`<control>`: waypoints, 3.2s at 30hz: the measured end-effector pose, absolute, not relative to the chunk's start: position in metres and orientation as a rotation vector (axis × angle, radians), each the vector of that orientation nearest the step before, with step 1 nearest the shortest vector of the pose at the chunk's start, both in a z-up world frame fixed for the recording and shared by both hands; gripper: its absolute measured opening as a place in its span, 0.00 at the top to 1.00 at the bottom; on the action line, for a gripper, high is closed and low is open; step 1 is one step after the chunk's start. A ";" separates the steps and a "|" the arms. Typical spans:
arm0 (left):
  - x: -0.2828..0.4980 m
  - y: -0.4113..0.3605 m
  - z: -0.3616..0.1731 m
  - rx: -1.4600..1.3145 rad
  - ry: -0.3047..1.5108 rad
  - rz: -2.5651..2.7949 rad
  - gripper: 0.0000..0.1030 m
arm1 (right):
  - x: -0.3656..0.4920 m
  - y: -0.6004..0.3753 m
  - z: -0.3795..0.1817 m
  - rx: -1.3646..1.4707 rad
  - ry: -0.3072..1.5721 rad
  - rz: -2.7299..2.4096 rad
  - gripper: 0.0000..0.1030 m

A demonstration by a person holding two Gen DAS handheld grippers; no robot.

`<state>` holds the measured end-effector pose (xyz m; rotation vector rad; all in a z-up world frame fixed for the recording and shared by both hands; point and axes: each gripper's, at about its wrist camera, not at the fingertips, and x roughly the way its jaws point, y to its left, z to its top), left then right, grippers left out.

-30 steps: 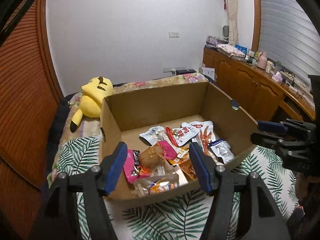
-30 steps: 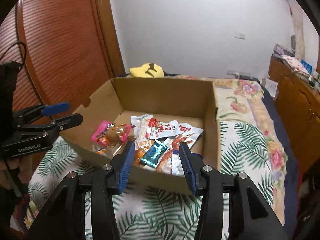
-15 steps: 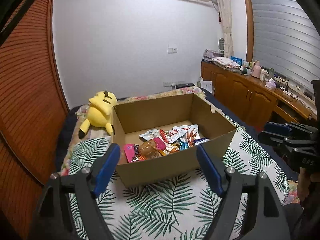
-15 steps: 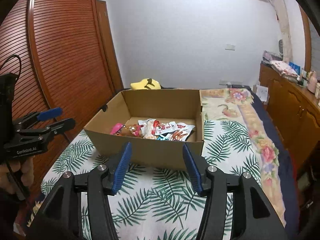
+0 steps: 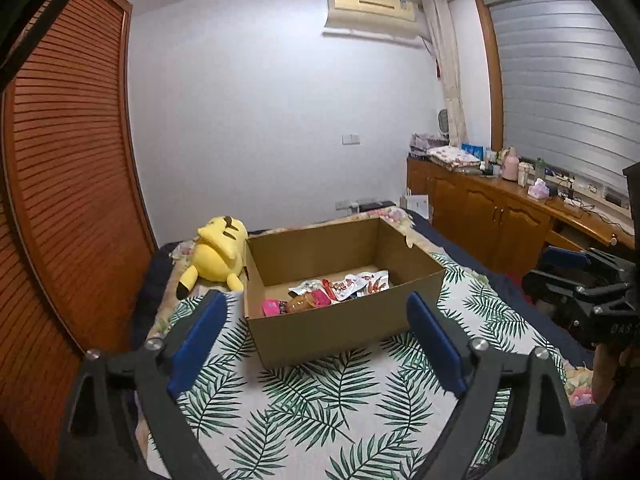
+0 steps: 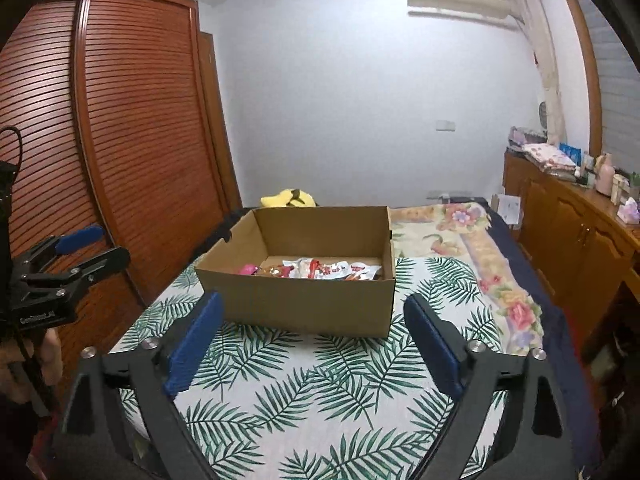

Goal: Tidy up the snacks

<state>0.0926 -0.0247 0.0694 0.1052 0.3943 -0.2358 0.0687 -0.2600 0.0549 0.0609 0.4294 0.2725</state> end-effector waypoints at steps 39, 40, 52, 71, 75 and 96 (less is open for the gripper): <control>0.004 -0.023 0.022 0.008 0.328 -0.085 0.00 | -0.032 -0.264 0.021 0.030 0.339 0.106 0.00; 0.004 -0.023 0.022 0.010 0.329 -0.083 0.00 | -0.032 -0.264 0.020 0.029 0.339 0.105 0.00; -0.013 -0.021 0.011 0.019 0.334 -0.074 0.00 | -0.040 -0.262 0.012 0.024 0.339 0.102 0.00; -0.017 -0.016 0.006 0.017 0.335 -0.061 0.00 | -0.046 -0.260 0.013 0.026 0.322 0.103 0.00; -0.017 -0.015 0.004 0.017 0.338 -0.060 0.00 | -0.046 -0.260 0.014 0.026 0.318 0.104 0.00; -0.019 -0.014 0.001 0.013 0.335 -0.058 0.00 | -0.047 -0.256 0.016 0.016 0.310 0.104 0.00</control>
